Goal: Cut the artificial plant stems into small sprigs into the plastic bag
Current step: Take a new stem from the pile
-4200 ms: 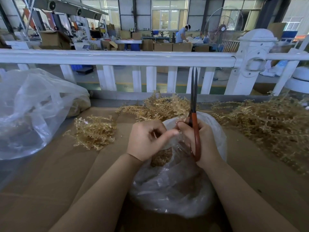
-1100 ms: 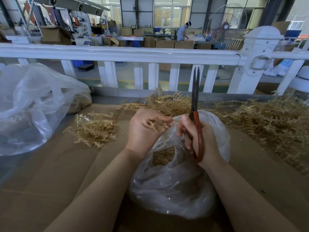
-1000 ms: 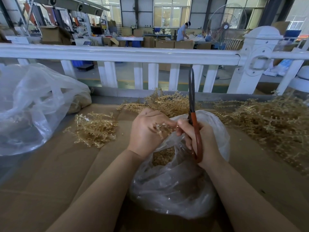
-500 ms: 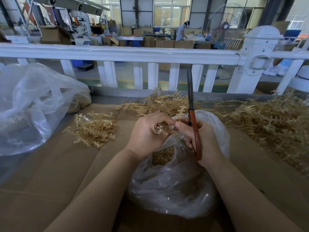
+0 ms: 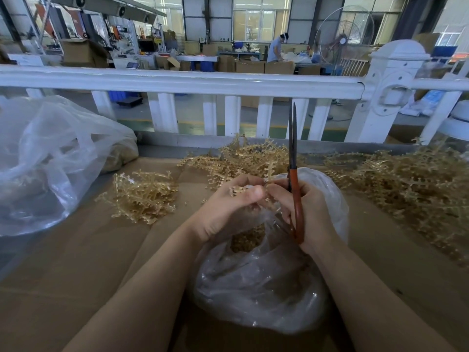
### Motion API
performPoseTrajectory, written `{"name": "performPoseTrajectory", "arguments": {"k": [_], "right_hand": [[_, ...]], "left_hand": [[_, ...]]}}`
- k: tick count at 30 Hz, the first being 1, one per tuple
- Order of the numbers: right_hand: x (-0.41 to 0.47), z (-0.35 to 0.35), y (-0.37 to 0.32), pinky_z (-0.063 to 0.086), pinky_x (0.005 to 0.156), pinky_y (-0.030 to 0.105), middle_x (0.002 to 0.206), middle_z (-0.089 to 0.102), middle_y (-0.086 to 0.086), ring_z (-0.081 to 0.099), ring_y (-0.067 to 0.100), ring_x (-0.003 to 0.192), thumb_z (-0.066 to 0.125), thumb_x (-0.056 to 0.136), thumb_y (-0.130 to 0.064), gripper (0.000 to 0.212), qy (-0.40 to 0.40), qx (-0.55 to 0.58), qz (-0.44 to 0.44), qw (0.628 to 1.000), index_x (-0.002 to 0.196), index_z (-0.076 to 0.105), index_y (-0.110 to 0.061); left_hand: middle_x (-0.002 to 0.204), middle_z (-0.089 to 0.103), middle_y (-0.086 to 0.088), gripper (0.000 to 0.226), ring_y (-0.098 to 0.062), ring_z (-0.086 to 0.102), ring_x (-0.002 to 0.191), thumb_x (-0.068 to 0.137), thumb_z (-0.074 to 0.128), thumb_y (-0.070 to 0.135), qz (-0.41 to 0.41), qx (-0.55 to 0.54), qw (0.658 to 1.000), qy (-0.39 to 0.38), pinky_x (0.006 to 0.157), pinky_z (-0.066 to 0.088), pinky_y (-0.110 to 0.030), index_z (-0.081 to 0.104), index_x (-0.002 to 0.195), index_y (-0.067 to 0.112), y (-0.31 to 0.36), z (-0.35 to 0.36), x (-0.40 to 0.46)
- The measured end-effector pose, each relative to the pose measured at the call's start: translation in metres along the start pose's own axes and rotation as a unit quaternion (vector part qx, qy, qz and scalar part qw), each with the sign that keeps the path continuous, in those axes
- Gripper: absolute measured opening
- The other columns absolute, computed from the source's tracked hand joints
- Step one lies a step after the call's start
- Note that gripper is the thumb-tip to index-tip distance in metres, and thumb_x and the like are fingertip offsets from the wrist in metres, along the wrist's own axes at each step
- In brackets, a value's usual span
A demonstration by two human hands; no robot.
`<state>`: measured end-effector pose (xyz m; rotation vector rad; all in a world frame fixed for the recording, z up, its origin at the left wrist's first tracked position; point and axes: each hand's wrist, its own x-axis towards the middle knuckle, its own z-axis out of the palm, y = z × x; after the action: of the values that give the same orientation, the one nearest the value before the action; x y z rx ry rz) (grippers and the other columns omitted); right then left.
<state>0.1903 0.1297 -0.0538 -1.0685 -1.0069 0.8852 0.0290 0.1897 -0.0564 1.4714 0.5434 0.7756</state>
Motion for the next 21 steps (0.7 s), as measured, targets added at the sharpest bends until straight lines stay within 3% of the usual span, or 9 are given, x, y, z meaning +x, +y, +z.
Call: {"name": "performPoseTrajectory", "arguments": {"k": [2, 3, 6, 8, 10, 13, 15, 17, 21], "right_hand": [[0.0, 0.0, 0.0, 0.04, 0.04, 0.009, 0.051, 0.061, -0.007, 0.055, 0.0, 0.04, 0.07, 0.089, -0.002, 0.005, -0.004, 0.004, -0.002, 1.0, 0.087, 0.069, -0.006], [0.0, 0.0, 0.0, 0.04, 0.04, 0.009, 0.051, 0.061, -0.007, 0.055, 0.0, 0.04, 0.07, 0.089, -0.002, 0.005, -0.004, 0.003, -0.004, 1.0, 0.088, 0.069, -0.006], [0.001, 0.0, 0.001, 0.041, 0.043, 0.008, 0.053, 0.062, -0.009, 0.056, -0.001, 0.043, 0.07, 0.089, -0.002, 0.011, -0.003, -0.013, -0.018, 1.0, 0.084, 0.07, -0.012], [0.002, -0.001, 0.002, 0.041, 0.044, 0.007, 0.053, 0.061, -0.01, 0.056, -0.001, 0.044, 0.071, 0.089, -0.003, 0.013, 0.002, -0.021, -0.019, 1.0, 0.082, 0.07, -0.014], [0.002, -0.001, 0.003, 0.041, 0.044, 0.008, 0.055, 0.062, -0.009, 0.056, -0.001, 0.044, 0.073, 0.088, -0.004, 0.009, 0.003, -0.01, -0.014, 1.0, 0.084, 0.07, -0.012], [0.002, -0.001, 0.004, 0.042, 0.045, 0.009, 0.057, 0.064, -0.008, 0.058, 0.0, 0.046, 0.073, 0.088, -0.006, 0.007, -0.001, -0.02, -0.023, 1.0, 0.084, 0.071, -0.012], [0.0, 0.0, 0.003, 0.043, 0.045, 0.009, 0.058, 0.065, -0.008, 0.058, 0.0, 0.047, 0.073, 0.088, -0.006, 0.007, -0.003, -0.02, -0.023, 1.0, 0.086, 0.072, -0.012], [0.0, 0.0, 0.003, 0.042, 0.046, 0.009, 0.06, 0.067, -0.007, 0.058, -0.001, 0.047, 0.073, 0.087, -0.005, 0.009, 0.001, -0.029, -0.029, 0.999, 0.085, 0.072, -0.013], [0.002, 0.002, 0.005, 0.044, 0.05, 0.011, 0.064, 0.069, -0.004, 0.06, 0.0, 0.05, 0.077, 0.085, -0.01, 0.004, 0.016, -0.073, -0.041, 0.996, 0.088, 0.075, -0.01]], "left_hand": [[0.117, 0.07, -0.011, 0.104, -0.023, 0.065, 0.108, 0.045, 0.09, 0.065, -0.026, -0.044, 0.998, -0.039, 0.091, 0.055, -0.033, 0.057, 0.127, 0.01, 0.003, -0.003, -0.001], [0.122, 0.069, -0.012, 0.108, -0.025, 0.063, 0.114, 0.044, 0.091, 0.063, -0.033, -0.052, 0.996, -0.061, 0.093, 0.054, -0.032, 0.055, 0.13, 0.009, 0.004, -0.006, -0.001], [0.14, 0.056, -0.019, 0.116, -0.038, 0.05, 0.131, 0.055, 0.091, 0.053, -0.026, -0.062, 0.984, -0.163, 0.109, 0.043, -0.043, 0.039, 0.145, 0.001, 0.006, -0.014, -0.003], [0.144, 0.054, -0.016, 0.111, -0.034, 0.049, 0.134, 0.062, 0.088, 0.053, -0.035, -0.058, 0.98, -0.186, 0.109, 0.042, -0.042, 0.038, 0.147, 0.003, 0.01, -0.016, -0.004], [0.134, 0.063, -0.009, 0.091, -0.026, 0.059, 0.125, 0.067, 0.085, 0.052, -0.05, -0.022, 0.989, -0.136, 0.106, 0.046, -0.039, 0.05, 0.139, 0.01, 0.011, -0.013, -0.003], [0.103, 0.071, -0.008, 0.041, -0.018, 0.068, 0.091, 0.084, 0.076, 0.013, -0.019, 0.048, 0.997, -0.051, 0.087, 0.054, -0.032, 0.06, 0.12, 0.0, 0.005, -0.006, 0.005], [0.091, 0.07, -0.01, 0.024, -0.017, 0.067, 0.077, 0.087, 0.067, -0.005, -0.004, 0.074, 0.997, -0.021, 0.078, 0.056, -0.029, 0.06, 0.11, -0.007, 0.002, -0.004, 0.008], [0.083, 0.071, -0.008, 0.014, -0.016, 0.069, 0.071, 0.087, 0.064, -0.01, 0.005, 0.073, 0.997, -0.002, 0.072, 0.057, -0.026, 0.063, 0.1, -0.005, 0.004, -0.005, 0.009], [0.071, 0.068, -0.005, 0.014, -0.013, 0.065, 0.058, 0.088, 0.063, -0.011, -0.003, 0.091, 0.995, 0.03, 0.059, 0.052, -0.021, 0.065, 0.091, 0.002, 0.01, -0.004, 0.009]]}}
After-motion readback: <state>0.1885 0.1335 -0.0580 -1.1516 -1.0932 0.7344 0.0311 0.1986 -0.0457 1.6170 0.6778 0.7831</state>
